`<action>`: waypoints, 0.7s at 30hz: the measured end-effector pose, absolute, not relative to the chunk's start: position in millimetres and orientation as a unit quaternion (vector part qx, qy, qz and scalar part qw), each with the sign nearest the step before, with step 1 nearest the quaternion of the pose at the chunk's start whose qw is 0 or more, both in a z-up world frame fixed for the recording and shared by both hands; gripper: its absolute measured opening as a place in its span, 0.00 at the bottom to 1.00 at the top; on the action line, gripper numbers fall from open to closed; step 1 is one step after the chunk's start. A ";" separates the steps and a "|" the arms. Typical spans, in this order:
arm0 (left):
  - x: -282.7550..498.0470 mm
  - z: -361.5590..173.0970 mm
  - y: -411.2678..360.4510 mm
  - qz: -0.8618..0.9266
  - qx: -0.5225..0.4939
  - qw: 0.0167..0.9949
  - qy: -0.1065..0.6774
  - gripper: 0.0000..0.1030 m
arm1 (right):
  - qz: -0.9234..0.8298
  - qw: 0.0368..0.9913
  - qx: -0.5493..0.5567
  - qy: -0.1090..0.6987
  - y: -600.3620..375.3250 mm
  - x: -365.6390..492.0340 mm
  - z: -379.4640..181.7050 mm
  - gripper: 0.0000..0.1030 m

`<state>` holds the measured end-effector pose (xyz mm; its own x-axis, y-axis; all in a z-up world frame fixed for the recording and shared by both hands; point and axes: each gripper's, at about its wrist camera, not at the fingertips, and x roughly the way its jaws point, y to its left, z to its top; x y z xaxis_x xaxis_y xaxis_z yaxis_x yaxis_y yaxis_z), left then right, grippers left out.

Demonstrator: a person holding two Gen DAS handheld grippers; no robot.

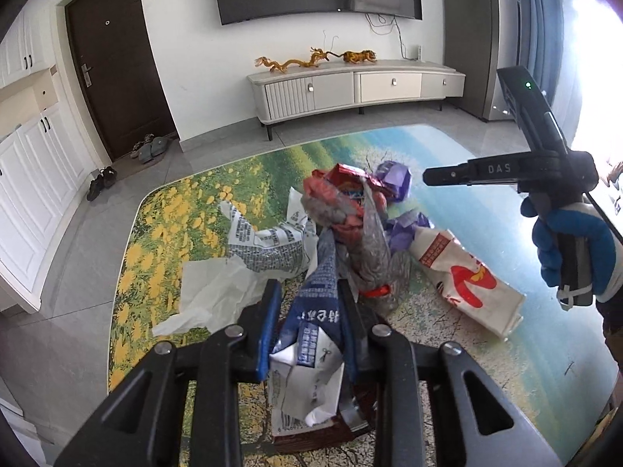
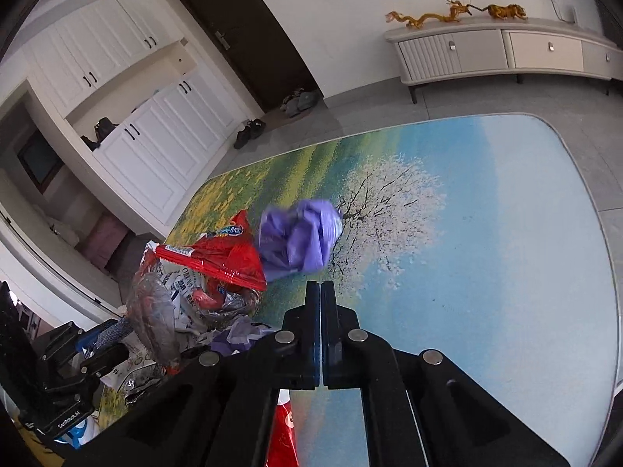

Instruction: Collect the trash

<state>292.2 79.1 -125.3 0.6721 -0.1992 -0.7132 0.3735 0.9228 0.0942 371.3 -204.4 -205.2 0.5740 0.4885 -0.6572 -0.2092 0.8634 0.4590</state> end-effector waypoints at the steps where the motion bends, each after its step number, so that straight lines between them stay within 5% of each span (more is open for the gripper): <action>1: 291.3 -122.6 81.1 -0.158 0.111 0.908 0.371 0.25 | 0.203 0.871 0.173 0.412 -205.3 372.2 -202.5 0.36; 3: 288.6 -118.2 85.0 -0.157 0.098 0.912 0.367 0.25 | 0.199 0.877 0.179 0.399 -205.8 374.9 -196.1 0.69; 11: 286.5 -104.8 102.6 -0.162 0.030 0.920 0.356 0.25 | 0.199 0.859 0.193 0.430 -190.9 411.1 -212.5 0.69; 12: 286.7 -103.5 104.6 -0.164 0.021 0.919 0.357 0.25 | 0.198 0.855 0.195 0.438 -188.4 414.4 -218.1 0.69; 15: 285.3 -101.9 110.8 -0.164 0.008 0.920 0.357 0.24 | 0.197 0.846 0.204 0.451 -184.8 417.4 -230.9 0.41; 21: 279.8 -96.5 117.6 -0.164 -0.011 0.922 0.351 0.24 | 0.188 0.858 0.210 0.429 -192.1 404.7 -227.9 0.31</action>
<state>279.8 117.6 -96.5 0.6991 -0.3106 -0.6440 0.2947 0.9458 -0.1363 404.7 -192.1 -227.9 0.5613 0.5025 -0.6576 -0.1424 0.8414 0.5214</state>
